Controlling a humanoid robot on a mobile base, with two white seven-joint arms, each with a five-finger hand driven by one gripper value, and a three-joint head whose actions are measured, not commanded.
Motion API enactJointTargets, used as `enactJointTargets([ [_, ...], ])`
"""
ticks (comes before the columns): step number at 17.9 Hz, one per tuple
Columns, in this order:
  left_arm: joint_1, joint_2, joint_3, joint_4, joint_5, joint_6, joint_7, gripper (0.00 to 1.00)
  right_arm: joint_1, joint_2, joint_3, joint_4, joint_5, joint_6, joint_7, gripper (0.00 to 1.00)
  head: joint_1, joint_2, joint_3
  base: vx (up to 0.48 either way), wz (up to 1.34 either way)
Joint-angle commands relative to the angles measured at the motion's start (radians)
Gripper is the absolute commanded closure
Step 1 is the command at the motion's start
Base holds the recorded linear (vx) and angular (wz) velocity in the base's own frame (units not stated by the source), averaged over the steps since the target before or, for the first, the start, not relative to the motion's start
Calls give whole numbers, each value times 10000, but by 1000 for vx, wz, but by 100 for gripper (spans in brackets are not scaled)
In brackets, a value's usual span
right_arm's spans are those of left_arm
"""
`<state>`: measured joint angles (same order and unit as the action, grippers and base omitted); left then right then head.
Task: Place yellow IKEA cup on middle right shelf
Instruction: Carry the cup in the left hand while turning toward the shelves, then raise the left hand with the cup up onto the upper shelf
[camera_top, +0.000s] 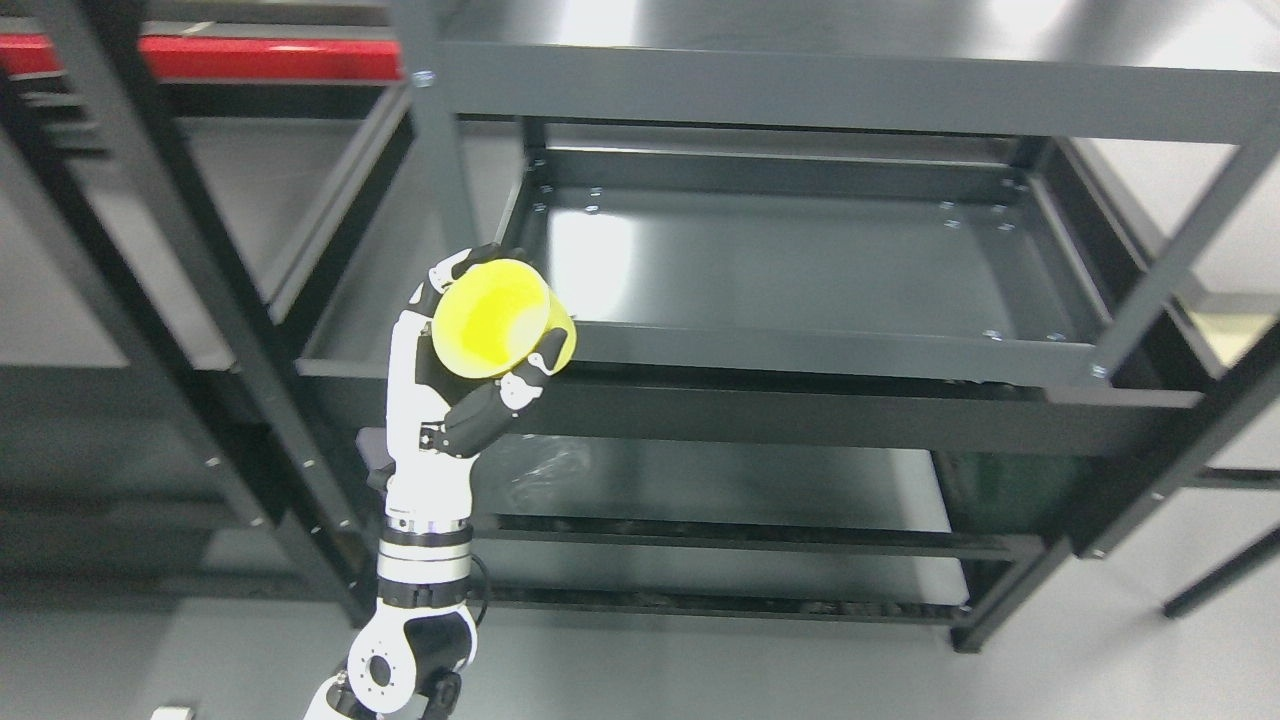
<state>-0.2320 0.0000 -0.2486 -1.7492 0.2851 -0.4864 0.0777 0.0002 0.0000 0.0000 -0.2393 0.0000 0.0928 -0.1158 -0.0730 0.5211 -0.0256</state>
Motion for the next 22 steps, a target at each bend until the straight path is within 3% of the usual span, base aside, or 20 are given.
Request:
enactJointTargets([
  [1, -608, 175, -1901, -164, -13, -259, 5, 100, 136, -175, 169, 0, -245, 8, -8, 1, 0, 0, 0, 55, -584],
  [14, -4320, 175, -1749, -226, -29, -215, 66, 100, 136, -175, 169, 0, -245, 8, -8, 1, 0, -1, 0, 81, -326],
  [19, -5700, 175, -1503, -195, -29, 1347, 876, 100, 136, -175, 169, 0, -245, 8, -8, 1, 0, -1, 0, 65, 62],
  [22, -6437, 175, -1503, -195, -29, 3460, 1981, 100, 136, -175, 169, -15, -245, 8, -8, 1, 0, -2, 0, 83, 209],
])
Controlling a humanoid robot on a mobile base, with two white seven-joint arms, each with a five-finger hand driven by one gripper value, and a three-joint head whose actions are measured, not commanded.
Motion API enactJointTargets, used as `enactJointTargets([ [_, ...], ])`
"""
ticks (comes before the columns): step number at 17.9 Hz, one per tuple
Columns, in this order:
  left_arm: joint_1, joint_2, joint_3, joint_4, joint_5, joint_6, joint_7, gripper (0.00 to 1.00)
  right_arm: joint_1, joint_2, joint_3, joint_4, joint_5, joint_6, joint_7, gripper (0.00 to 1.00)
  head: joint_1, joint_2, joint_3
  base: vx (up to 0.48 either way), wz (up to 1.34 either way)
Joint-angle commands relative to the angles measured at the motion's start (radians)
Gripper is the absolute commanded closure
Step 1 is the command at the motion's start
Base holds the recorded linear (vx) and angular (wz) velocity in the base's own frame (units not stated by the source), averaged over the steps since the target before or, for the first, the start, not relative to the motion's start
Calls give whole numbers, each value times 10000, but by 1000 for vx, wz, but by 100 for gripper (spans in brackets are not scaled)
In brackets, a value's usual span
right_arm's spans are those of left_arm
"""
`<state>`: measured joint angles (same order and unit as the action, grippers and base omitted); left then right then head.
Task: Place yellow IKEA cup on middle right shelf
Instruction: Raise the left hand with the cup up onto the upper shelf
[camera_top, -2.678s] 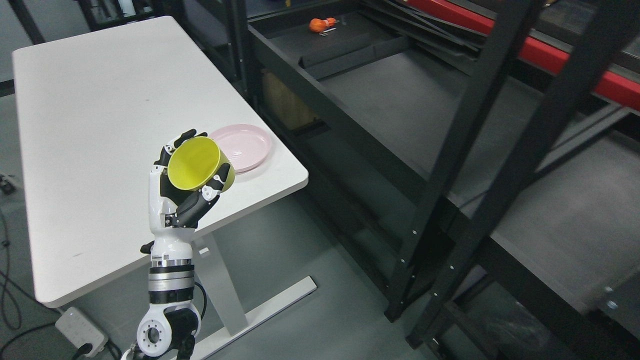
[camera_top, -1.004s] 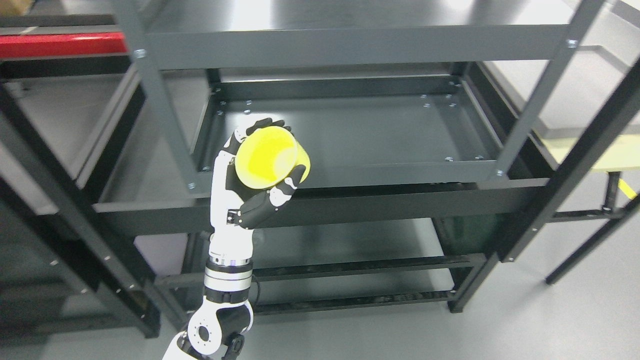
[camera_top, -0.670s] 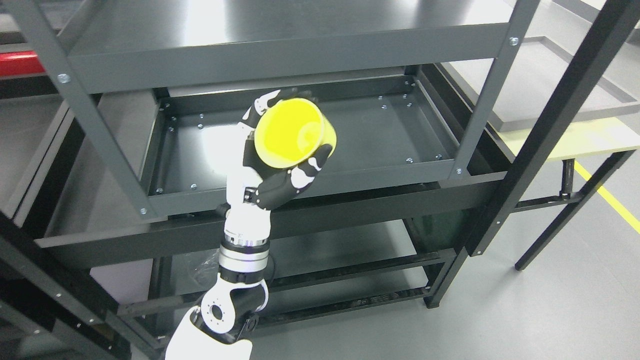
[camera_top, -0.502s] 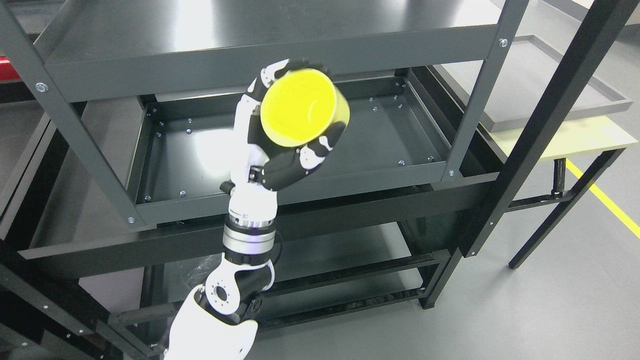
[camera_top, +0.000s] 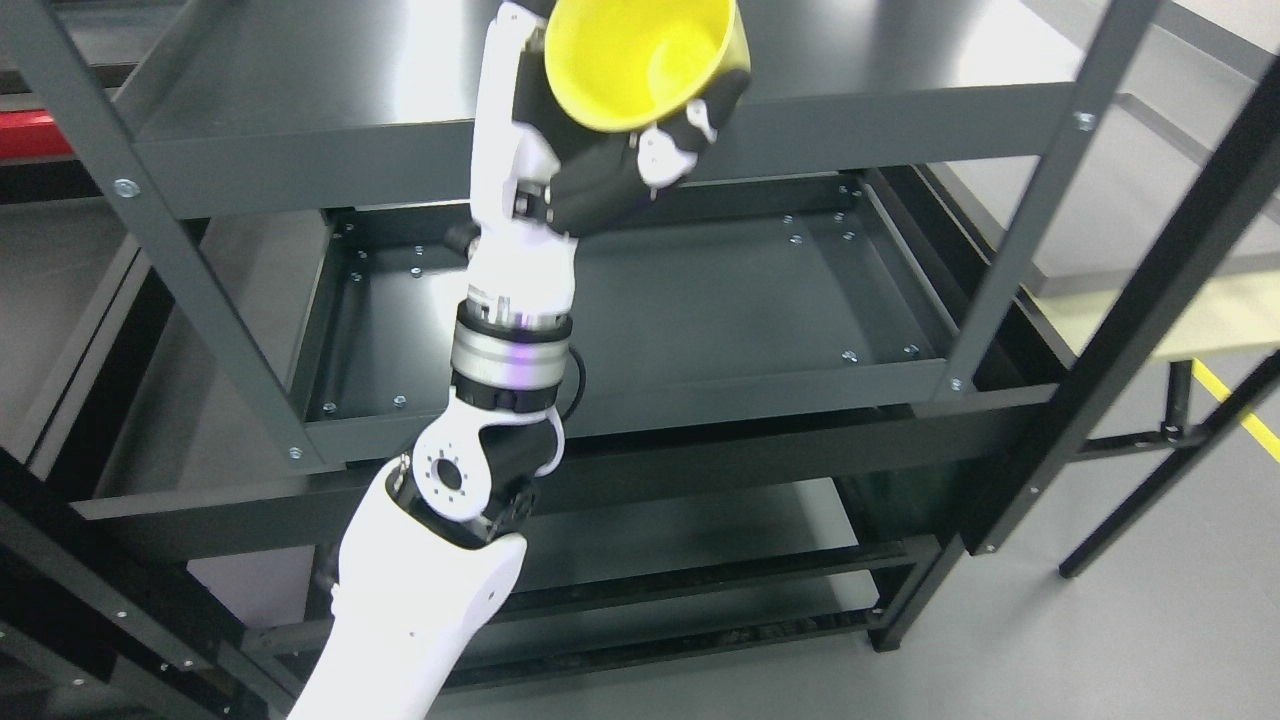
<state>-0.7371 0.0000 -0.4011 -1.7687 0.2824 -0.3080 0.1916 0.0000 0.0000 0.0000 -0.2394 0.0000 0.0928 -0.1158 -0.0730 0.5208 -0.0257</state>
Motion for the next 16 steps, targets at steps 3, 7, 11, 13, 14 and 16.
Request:
enactJointTargets([
  [3, -1878, 175, -85, 31, -1, 3719, 1014, 100, 139, -175, 169, 1, -245, 8, -8, 1, 0, 0, 0, 106, 270],
  [7, -2078, 175, -208, 229, 106, 5515, 1075, 100, 139, -175, 169, 1, -245, 8, -8, 1, 0, 0, 0, 75, 198],
  [11, -2400, 175, -223, 521, 918, 6208, 1290, 100, 139, -175, 169, -14, -245, 8, -8, 1, 0, 0, 0, 0, 1],
  [13, -2568, 175, -208, 872, 996, 6408, 1306, 100, 139, -175, 169, 1, -245, 8, -8, 1, 0, 0, 0, -5, 4],
  [14, -2675, 175, -177, 1026, 996, 6500, 1321, 100, 139, -175, 169, 1, -245, 8, -8, 1, 0, 0, 0, -11, 20],
  [16, -2951, 175, -162, 1196, 996, 7034, 1656, 100, 139, -175, 169, 1, -245, 8, -8, 1, 0, 0, 0, -5, 17],
])
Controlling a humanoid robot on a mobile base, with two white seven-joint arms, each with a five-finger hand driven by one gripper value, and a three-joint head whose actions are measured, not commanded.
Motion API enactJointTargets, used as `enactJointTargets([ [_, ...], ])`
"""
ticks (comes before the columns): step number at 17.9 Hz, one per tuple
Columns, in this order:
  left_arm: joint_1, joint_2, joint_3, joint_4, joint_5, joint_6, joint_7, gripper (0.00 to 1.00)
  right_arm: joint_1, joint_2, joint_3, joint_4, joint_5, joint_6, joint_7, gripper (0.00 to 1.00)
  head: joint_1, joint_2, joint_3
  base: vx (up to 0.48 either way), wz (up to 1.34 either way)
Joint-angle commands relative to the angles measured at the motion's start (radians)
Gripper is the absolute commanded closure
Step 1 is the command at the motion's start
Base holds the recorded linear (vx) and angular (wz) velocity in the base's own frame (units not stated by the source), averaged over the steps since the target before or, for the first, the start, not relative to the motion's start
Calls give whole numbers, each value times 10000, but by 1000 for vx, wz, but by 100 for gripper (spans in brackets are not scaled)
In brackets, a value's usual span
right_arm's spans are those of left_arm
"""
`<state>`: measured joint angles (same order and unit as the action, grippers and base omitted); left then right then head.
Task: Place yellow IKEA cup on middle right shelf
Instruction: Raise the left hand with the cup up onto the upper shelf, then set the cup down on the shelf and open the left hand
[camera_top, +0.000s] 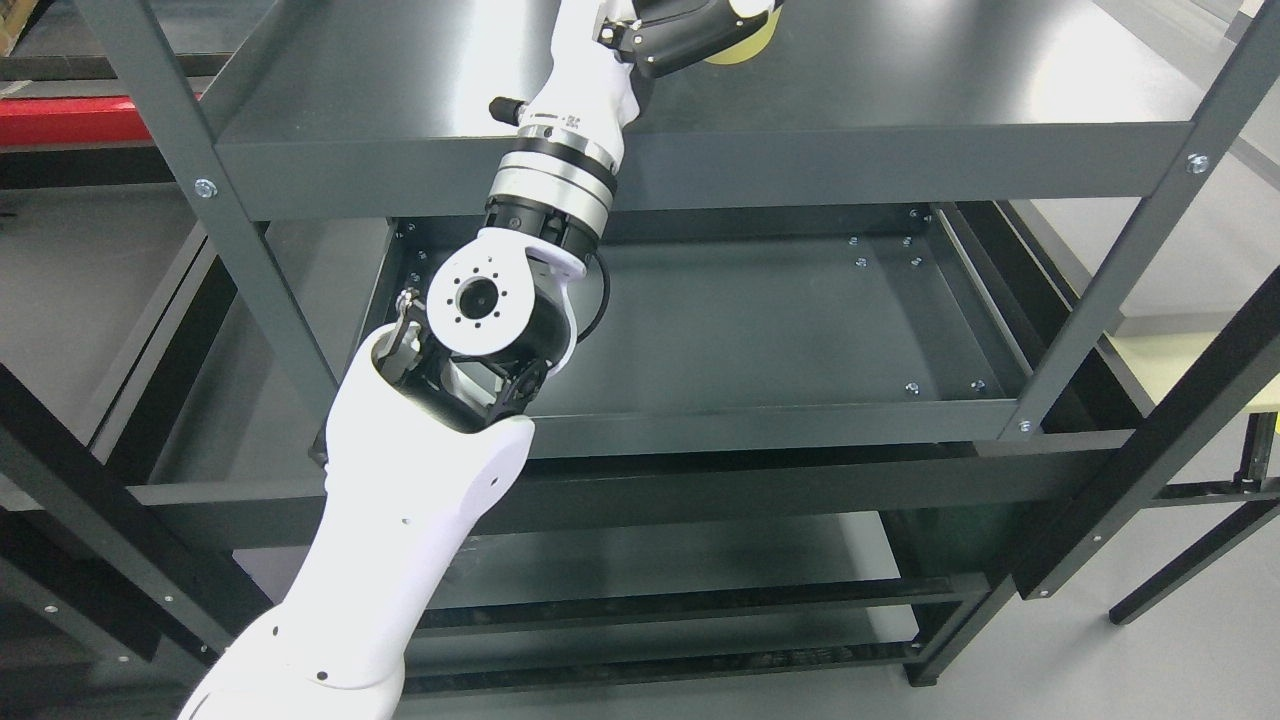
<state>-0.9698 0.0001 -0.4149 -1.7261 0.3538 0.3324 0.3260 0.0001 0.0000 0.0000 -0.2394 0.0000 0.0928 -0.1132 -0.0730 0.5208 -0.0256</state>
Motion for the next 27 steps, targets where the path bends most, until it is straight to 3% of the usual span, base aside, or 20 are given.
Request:
enactJointTargets([
  [1, -748, 174, -38, 846, 282, 1044, 557, 99, 137, -175, 169, 1, -245, 8, -34, 1, 0, 0, 0, 0, 0],
  [7, -1117, 174, -69, 1644, 693, 1554, 774, 98, 137, -175, 169, 1, -245, 8, -34, 1, 0, 0, 0, 0, 6],
  [8, -1117, 174, -99, 1705, 878, 1554, 789, 94, 137, -175, 169, 1, -245, 8, -34, 1, 0, 0, 0, 2, 14],
  [13, -1117, 174, -391, 1752, 910, 1815, 713, 44, 137, -175, 169, 1, -245, 8, -34, 1, 0, 0, 0, 1, 11],
  [16, -1117, 174, -407, 1691, 911, 1800, 666, 22, 137, -175, 169, 1, -245, 8, -34, 1, 0, 0, 0, 9, 23],
  [23, -1117, 174, -407, 1553, 895, 1784, 651, 3, 137, -175, 169, 1, -245, 8, -34, 1, 0, 0, 0, 7, 26],
  [27, -1117, 174, -407, 1430, 895, 1617, 651, 1, 137, -175, 169, 1, -245, 8, -34, 1, 0, 0, 0, 0, 0],
])
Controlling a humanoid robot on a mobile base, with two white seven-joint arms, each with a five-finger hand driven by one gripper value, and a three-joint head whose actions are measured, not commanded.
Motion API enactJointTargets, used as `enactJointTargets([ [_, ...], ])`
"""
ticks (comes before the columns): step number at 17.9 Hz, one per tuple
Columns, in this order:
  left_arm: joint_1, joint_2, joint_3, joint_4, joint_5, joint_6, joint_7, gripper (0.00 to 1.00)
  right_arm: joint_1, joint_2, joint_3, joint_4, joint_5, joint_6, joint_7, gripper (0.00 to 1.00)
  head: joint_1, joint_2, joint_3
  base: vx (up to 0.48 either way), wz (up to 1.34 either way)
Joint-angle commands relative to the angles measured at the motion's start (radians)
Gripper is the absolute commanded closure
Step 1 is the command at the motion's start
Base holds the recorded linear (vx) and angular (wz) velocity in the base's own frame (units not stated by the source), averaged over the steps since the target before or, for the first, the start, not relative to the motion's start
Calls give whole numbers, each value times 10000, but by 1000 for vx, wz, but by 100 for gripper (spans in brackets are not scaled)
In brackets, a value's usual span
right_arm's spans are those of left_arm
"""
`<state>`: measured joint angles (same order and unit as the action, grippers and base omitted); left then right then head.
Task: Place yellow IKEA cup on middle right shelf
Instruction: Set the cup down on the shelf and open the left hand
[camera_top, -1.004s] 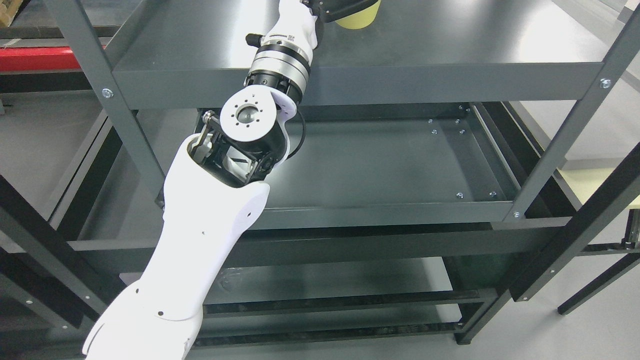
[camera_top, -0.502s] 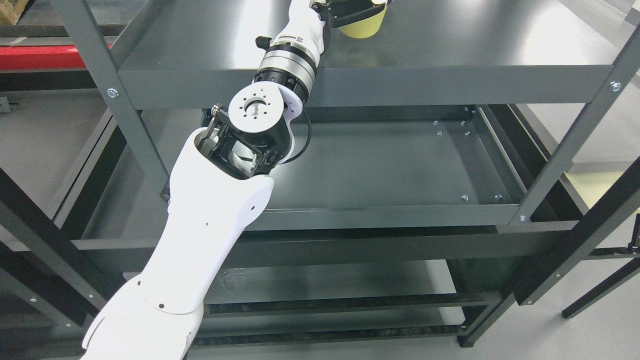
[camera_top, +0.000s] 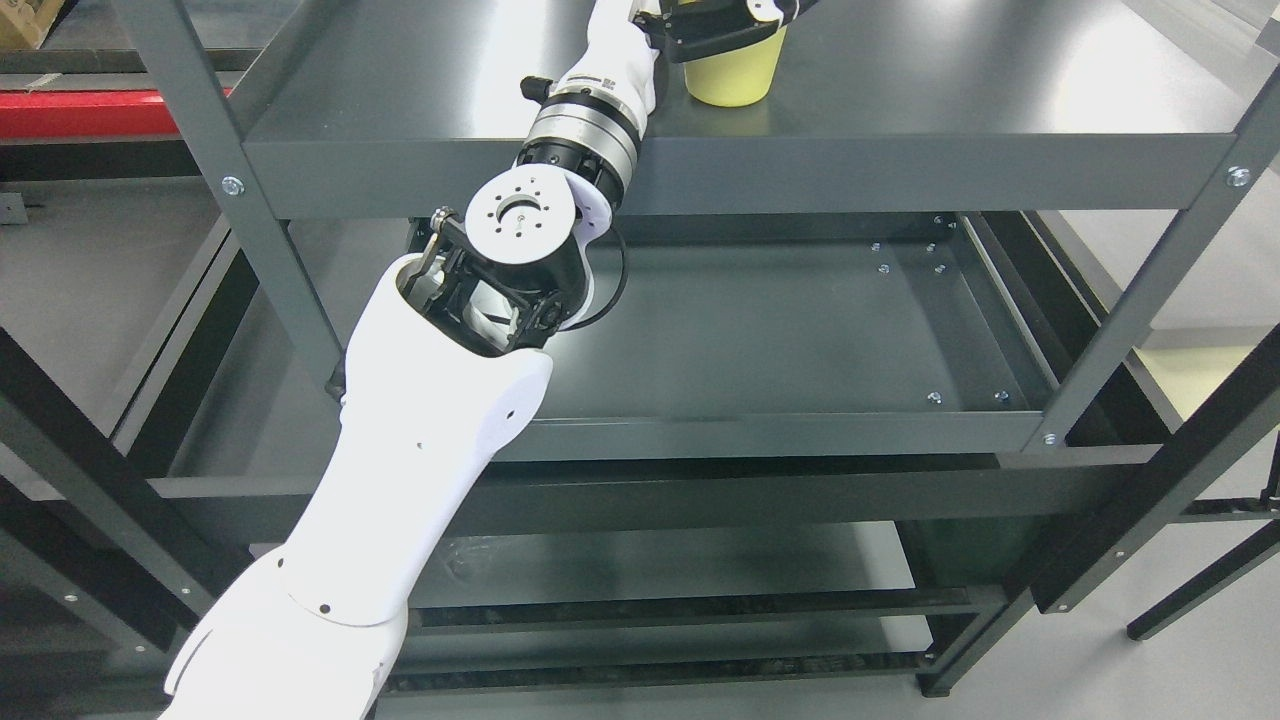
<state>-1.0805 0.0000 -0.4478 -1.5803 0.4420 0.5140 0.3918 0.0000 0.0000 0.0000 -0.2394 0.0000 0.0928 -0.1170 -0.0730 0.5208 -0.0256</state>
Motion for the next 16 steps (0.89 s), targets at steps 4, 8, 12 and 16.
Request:
enactJointTargets([
  [4, 21, 175, 90, -288, -2, -782, -7, 1, 138, -175, 169, 1, -245, 8, 4, 1, 0, 0, 0, 0, 0],
  [8, 37, 175, 275, -502, -2, -967, -7, 1, 138, -175, 169, 1, -245, 8, 4, 1, 0, 0, 0, -5, -4],
  [12, 37, 175, 520, -579, -2, -982, -7, 1, 138, -175, 169, 1, -245, 8, 4, 1, 0, 0, 0, 2, 2],
  [16, -40, 175, 750, -763, -2, -1120, -7, 1, 138, -175, 169, 1, -245, 8, 4, 1, 0, 0, 0, -19, 26],
])
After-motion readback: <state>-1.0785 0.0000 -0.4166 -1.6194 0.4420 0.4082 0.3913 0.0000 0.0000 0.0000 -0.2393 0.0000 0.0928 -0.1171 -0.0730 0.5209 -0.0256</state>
